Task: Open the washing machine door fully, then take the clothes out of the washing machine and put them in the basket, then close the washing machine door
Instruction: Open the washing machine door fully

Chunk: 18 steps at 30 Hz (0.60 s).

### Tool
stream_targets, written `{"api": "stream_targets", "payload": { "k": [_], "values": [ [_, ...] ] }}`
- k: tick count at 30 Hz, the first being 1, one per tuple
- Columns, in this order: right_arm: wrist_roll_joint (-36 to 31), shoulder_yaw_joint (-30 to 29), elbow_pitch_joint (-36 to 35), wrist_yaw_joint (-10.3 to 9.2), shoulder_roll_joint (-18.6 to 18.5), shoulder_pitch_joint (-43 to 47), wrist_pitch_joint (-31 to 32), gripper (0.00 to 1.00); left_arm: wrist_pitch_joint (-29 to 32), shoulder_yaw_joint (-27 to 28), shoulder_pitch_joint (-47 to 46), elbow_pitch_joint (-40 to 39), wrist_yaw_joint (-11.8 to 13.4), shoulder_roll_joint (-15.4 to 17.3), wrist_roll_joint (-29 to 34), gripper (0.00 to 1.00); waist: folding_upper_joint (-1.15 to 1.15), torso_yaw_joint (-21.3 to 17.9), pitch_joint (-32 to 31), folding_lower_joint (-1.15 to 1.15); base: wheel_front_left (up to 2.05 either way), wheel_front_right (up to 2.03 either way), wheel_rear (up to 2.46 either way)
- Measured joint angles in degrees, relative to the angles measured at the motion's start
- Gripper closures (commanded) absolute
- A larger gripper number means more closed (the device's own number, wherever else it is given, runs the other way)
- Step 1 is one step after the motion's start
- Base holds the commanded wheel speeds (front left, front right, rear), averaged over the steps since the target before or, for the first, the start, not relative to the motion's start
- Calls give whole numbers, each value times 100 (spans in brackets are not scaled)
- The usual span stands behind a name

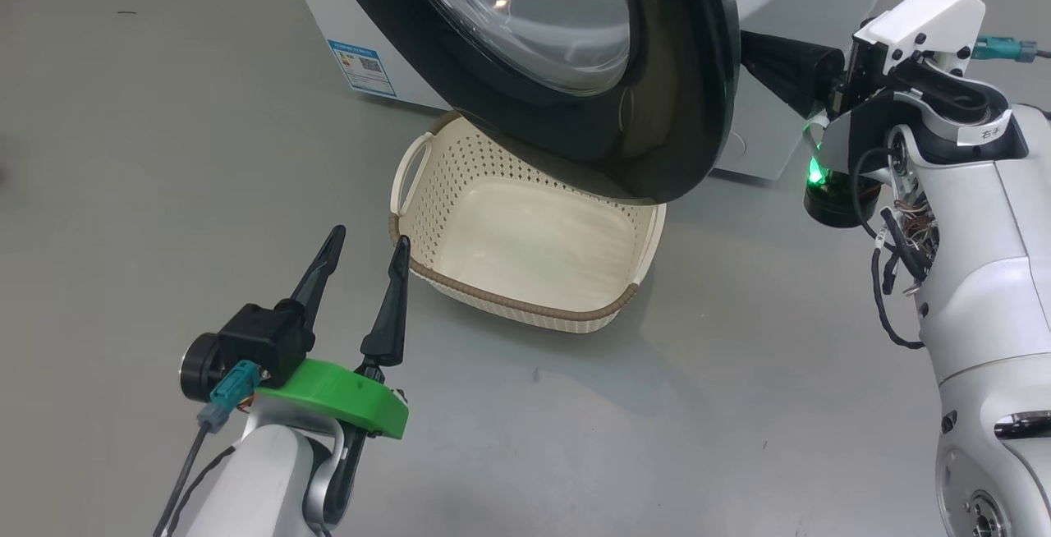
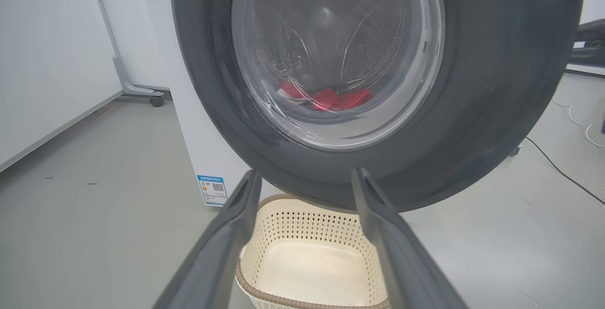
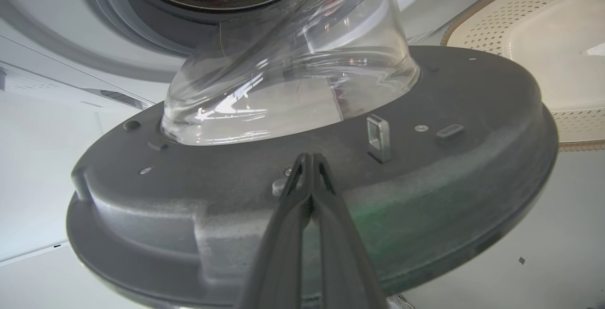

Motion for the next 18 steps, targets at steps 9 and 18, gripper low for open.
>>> {"api": "stream_targets", "payload": {
  "k": [9,18],
  "values": [
    [424,449,-8,0,0,130,26,100,0,-20,14,-8,0,0,24,0,0,0,-31,0,0,0,0],
    [973,1042,-159,0,-1,281,66,100,0,-54,61,-7,-3,0,48,0,0,35,-78,0,0,0,0]
  ]
}}
